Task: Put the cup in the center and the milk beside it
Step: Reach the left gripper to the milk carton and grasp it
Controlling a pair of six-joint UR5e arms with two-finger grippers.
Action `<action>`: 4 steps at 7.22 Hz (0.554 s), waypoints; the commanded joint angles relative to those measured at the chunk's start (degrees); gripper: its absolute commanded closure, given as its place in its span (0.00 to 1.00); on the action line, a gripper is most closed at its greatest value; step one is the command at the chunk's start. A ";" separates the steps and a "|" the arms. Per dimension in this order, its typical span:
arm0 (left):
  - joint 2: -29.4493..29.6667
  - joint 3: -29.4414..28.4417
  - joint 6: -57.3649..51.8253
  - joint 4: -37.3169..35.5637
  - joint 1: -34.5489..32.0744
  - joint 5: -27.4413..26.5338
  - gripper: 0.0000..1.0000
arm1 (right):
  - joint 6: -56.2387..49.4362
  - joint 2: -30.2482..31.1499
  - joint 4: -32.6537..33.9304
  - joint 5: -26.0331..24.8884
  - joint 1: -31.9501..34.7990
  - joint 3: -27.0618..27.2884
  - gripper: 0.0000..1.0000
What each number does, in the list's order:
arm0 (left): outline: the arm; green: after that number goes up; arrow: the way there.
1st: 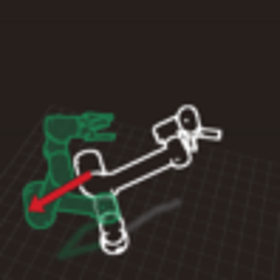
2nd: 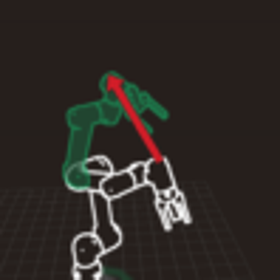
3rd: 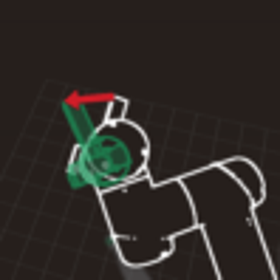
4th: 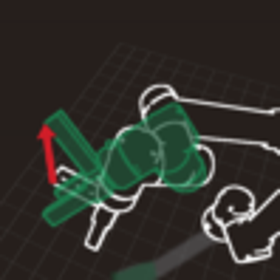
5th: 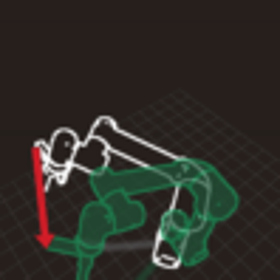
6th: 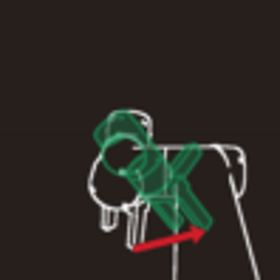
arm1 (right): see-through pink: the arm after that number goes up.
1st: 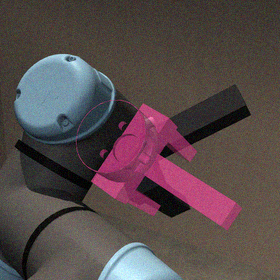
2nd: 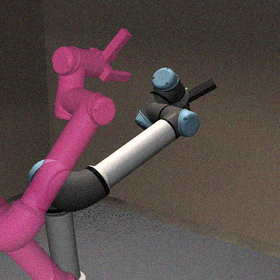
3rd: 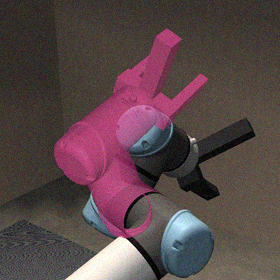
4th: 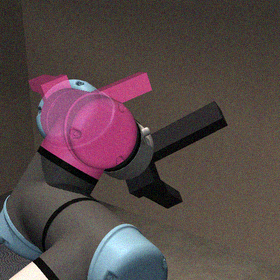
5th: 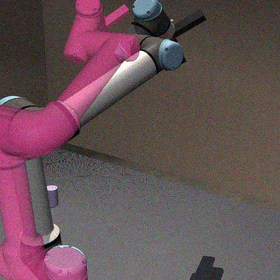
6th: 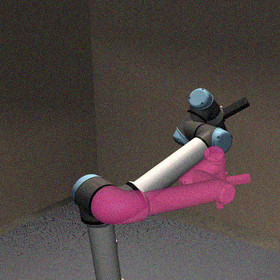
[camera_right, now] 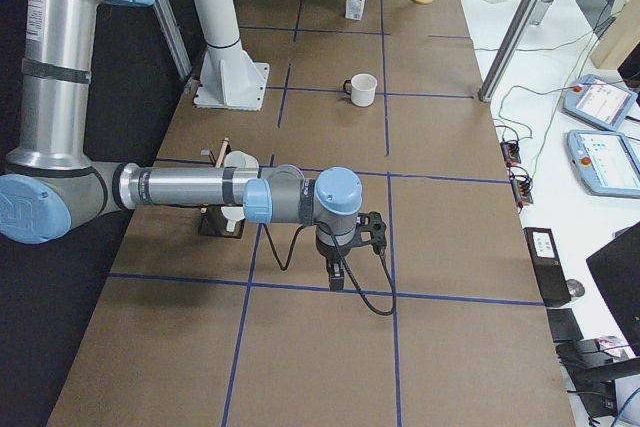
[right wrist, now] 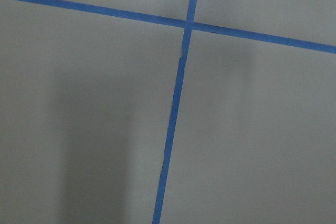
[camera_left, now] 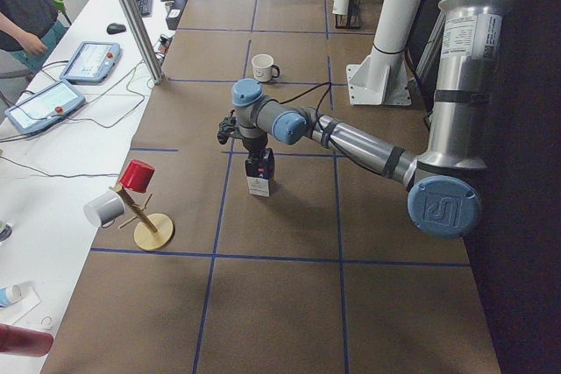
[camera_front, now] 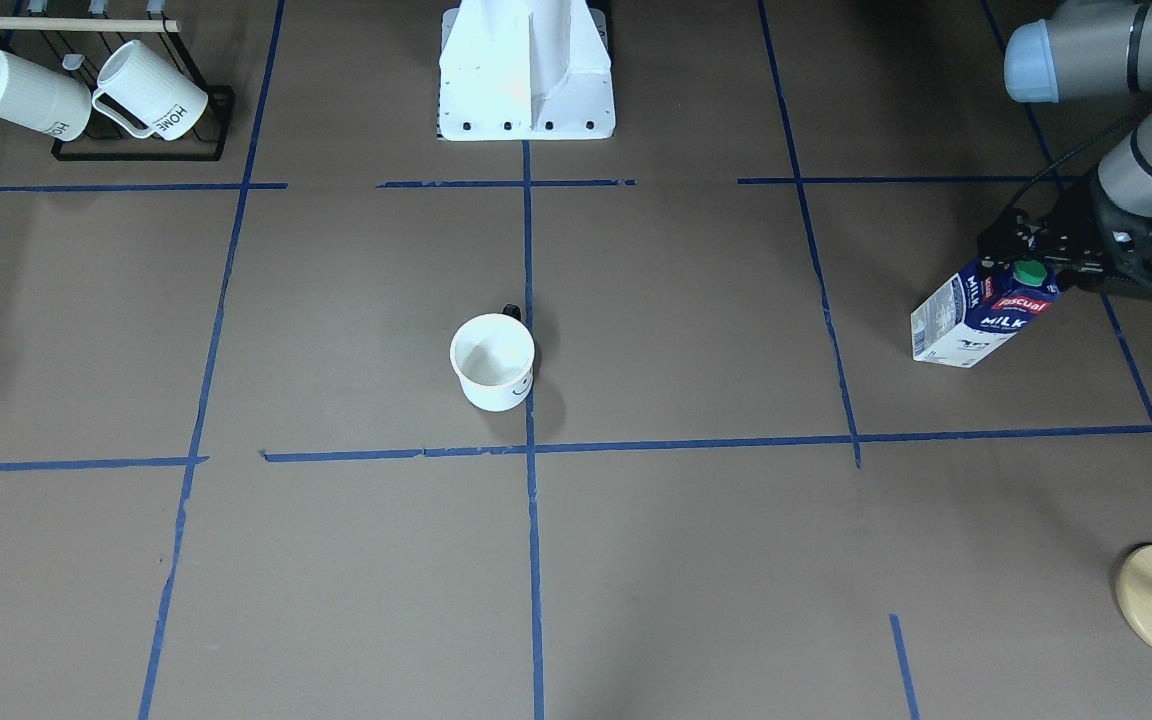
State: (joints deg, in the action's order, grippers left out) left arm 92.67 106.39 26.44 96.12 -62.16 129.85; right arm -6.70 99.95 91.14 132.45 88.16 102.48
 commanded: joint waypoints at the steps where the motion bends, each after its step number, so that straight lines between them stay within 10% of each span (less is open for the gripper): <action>1: 1.01 -0.58 0.37 1.53 0.20 -0.04 0.34 | -0.07 -0.02 0.00 0.00 0.00 -0.09 0.00; 4: 1.63 0.56 0.37 1.00 0.20 0.14 0.65 | -0.07 0.06 0.00 0.00 0.00 -0.09 0.00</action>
State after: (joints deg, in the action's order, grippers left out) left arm 94.09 106.46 26.79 97.30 -61.93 129.92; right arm -6.77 99.98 91.14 132.45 88.15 102.40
